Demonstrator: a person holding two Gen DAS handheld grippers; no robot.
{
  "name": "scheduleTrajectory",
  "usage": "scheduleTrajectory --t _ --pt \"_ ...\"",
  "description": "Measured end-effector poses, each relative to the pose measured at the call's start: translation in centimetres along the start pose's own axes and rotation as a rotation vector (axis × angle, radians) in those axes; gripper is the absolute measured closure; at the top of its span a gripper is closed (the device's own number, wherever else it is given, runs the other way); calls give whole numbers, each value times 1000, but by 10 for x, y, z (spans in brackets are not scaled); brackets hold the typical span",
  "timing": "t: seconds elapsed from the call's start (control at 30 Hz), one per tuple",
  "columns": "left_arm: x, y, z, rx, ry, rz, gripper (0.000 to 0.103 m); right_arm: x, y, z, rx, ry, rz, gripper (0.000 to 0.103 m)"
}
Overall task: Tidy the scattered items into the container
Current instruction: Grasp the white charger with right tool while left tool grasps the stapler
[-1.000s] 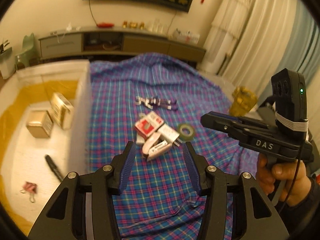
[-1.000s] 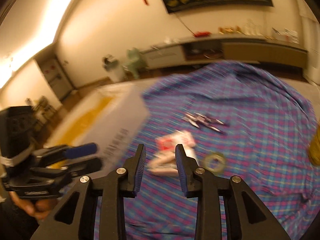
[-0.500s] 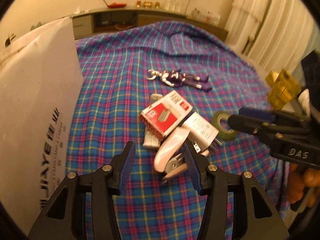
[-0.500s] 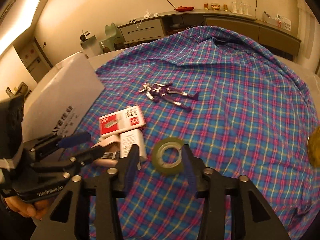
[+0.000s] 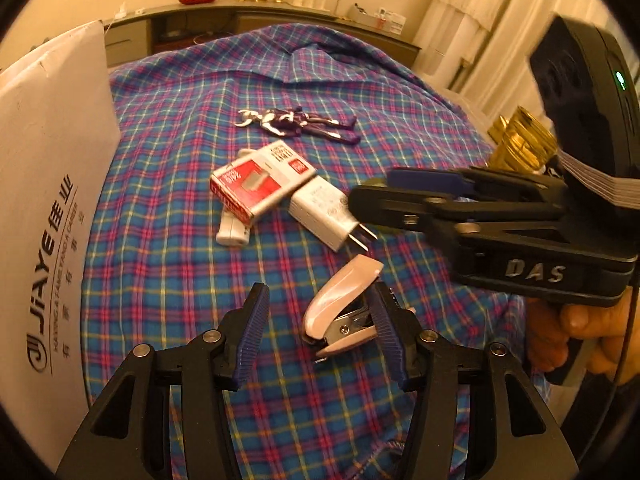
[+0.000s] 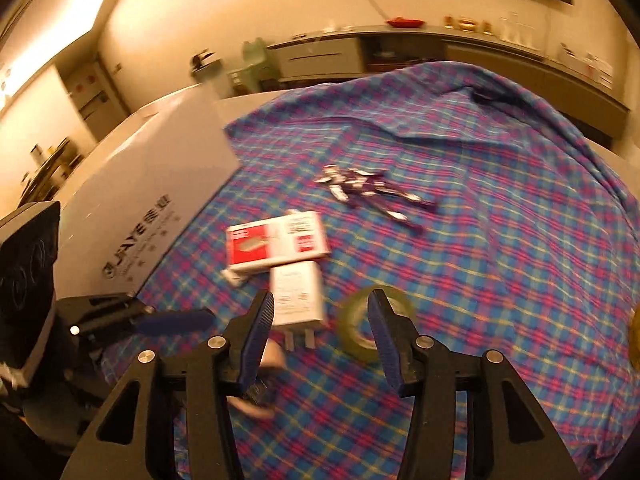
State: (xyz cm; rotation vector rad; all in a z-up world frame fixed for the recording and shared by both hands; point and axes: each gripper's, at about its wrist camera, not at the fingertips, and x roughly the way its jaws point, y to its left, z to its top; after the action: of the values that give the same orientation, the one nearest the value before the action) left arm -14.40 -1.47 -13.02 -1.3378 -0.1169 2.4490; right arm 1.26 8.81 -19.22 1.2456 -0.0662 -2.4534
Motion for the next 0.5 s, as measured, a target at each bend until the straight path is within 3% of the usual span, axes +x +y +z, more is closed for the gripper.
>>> scheduleTrajectory --t 0.1,0.23,0.3,0.33,0.5 --pt "-3 -8 -4 48 -23 39 47 17 11 2 -71 37 -10 52" --pt "-5 -13 -10 80 -16 12 46 33 20 6 -131 81 -11 53" --pt "-8 -13 -14 87 -10 3 46 34 24 4 -172 78 -47 58" --pt "-9 -13 -16 87 -6 2 46 33 24 4 -176 85 -70 71" --pt "-19 -9 -28 96 5 -10 46 24 10 2 -87 114 -45 71"
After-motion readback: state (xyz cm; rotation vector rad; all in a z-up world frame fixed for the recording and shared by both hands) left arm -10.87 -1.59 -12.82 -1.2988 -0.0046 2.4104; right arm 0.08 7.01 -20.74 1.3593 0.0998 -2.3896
